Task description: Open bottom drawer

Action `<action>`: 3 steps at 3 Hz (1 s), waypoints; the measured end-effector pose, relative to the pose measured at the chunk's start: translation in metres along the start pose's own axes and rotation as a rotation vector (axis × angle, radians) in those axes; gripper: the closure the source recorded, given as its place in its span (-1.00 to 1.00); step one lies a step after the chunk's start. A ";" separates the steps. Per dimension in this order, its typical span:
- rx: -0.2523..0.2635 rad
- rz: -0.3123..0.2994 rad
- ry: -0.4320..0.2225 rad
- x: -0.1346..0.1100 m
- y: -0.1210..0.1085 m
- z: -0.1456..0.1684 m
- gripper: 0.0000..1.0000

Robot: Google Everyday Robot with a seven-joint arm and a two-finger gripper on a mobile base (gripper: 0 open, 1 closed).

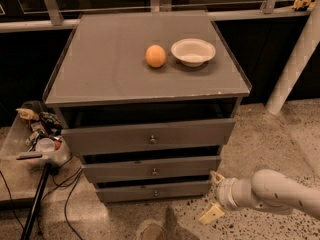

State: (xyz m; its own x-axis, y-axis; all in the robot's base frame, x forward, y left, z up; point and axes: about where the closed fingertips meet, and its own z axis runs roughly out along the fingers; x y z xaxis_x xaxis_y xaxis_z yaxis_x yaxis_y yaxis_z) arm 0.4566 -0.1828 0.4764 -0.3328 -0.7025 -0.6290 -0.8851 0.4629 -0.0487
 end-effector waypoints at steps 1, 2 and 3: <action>-0.010 -0.016 0.001 0.000 0.001 0.008 -1.00; -0.010 -0.064 -0.004 0.004 0.000 0.030 -1.00; 0.000 -0.109 0.000 0.022 -0.006 0.063 -1.00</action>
Offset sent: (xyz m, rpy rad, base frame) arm 0.0187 0.0205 -0.0538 -0.0300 -0.0694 0.0974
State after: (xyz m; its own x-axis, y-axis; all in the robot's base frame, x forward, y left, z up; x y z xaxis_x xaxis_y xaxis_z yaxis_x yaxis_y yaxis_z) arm 0.4753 -0.1672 0.4140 -0.2342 -0.7488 -0.6201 -0.9161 0.3836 -0.1172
